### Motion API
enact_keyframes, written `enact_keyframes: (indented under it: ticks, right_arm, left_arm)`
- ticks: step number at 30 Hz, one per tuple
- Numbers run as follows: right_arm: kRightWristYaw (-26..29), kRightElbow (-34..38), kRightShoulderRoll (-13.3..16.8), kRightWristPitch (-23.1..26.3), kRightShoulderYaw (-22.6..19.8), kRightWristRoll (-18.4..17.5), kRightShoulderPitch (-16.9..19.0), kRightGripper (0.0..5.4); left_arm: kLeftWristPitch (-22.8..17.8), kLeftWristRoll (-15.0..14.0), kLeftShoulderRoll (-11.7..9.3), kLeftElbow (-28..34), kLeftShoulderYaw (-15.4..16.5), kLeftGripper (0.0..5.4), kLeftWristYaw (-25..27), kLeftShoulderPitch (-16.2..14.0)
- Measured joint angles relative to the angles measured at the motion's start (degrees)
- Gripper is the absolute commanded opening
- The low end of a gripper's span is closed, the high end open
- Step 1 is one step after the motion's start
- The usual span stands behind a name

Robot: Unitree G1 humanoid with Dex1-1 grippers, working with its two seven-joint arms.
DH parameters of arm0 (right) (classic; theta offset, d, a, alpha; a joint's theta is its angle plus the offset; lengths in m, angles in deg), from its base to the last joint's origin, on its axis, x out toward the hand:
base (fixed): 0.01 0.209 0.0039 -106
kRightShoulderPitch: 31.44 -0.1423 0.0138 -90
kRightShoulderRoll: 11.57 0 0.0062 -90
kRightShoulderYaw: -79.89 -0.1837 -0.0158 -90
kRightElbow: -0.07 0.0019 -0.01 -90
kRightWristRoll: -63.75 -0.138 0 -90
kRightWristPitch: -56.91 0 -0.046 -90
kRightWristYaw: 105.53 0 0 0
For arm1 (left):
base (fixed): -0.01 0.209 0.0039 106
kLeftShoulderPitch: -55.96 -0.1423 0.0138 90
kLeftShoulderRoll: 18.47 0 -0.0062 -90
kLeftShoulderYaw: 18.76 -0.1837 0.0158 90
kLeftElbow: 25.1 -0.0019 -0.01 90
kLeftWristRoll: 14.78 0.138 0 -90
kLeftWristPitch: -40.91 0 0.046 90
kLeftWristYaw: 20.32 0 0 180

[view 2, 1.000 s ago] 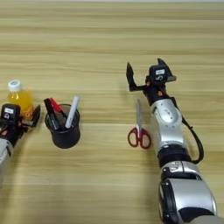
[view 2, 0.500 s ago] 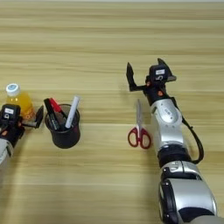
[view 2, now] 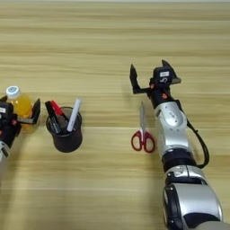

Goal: Move the objects on the table

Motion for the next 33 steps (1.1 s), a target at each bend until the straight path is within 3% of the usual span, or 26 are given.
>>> enact_keyframes:
  ticks: [6,20,28,33]
  right_arm:
    - [0.02,-0.2,0.03,-0.03,-0.01,0.0,-0.06,5.4]
    - [0.03,-0.61,0.04,-0.09,-0.01,0.0,-0.15,5.4]
    - [-0.04,-0.61,0.04,-0.15,0.04,0.45,-0.15,5.4]
    - [-0.08,-0.58,0.05,-1.04,0.28,1.75,-0.14,5.4]
  left_arm:
    - [0.76,1.04,-0.31,6.54,-0.46,5.37,-0.03,-2.87]
    - [3.02,1.74,-1.38,18.66,-2.2,5.37,1.84,-3.17]
    - [3.03,-0.44,-2.57,19.67,1.06,5.37,1.75,0.25]
    - [3.13,-3.36,-4.52,14.72,4.45,5.37,3.02,4.59]
